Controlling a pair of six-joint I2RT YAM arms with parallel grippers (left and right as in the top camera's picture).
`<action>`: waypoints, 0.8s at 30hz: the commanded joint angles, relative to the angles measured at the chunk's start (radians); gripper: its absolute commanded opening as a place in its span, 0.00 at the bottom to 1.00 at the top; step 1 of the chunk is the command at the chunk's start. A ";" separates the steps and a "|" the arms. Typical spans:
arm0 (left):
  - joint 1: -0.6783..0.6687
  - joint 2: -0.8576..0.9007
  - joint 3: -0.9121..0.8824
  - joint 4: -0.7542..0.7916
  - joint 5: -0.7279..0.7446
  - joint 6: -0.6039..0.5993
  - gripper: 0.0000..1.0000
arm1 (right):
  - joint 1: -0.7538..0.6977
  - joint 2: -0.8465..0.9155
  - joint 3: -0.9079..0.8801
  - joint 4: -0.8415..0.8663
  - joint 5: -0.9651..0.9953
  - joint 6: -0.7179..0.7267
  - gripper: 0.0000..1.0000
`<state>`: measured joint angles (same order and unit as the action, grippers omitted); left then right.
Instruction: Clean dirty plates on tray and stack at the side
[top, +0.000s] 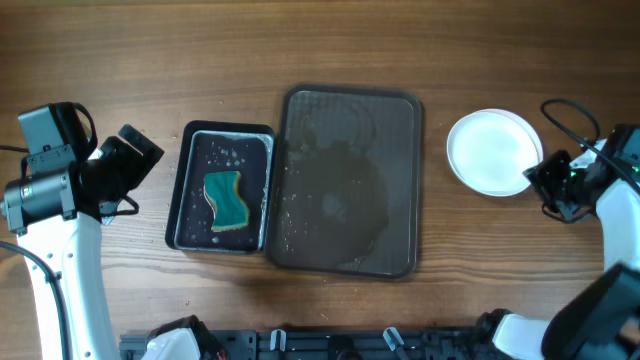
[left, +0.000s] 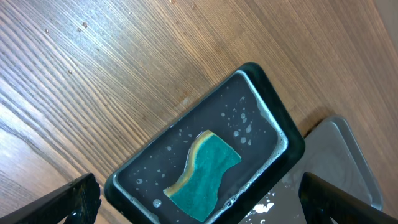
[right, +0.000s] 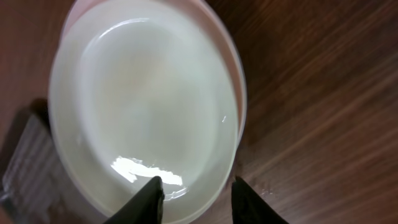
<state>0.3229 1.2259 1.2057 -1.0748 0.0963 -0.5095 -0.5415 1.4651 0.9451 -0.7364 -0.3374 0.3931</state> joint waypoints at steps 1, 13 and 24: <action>0.006 -0.008 0.010 0.000 0.011 0.005 1.00 | 0.052 -0.202 0.092 -0.065 -0.082 -0.009 0.33; 0.006 -0.008 0.010 0.000 0.011 0.005 1.00 | 0.533 -0.702 0.110 -0.257 -0.096 -0.080 0.18; 0.006 -0.008 0.010 0.000 0.011 0.005 1.00 | 0.631 -0.355 0.042 -0.161 0.290 0.040 0.04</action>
<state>0.3229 1.2259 1.2057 -1.0744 0.0963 -0.5095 0.0845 0.9474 1.0111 -0.9771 -0.1638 0.3965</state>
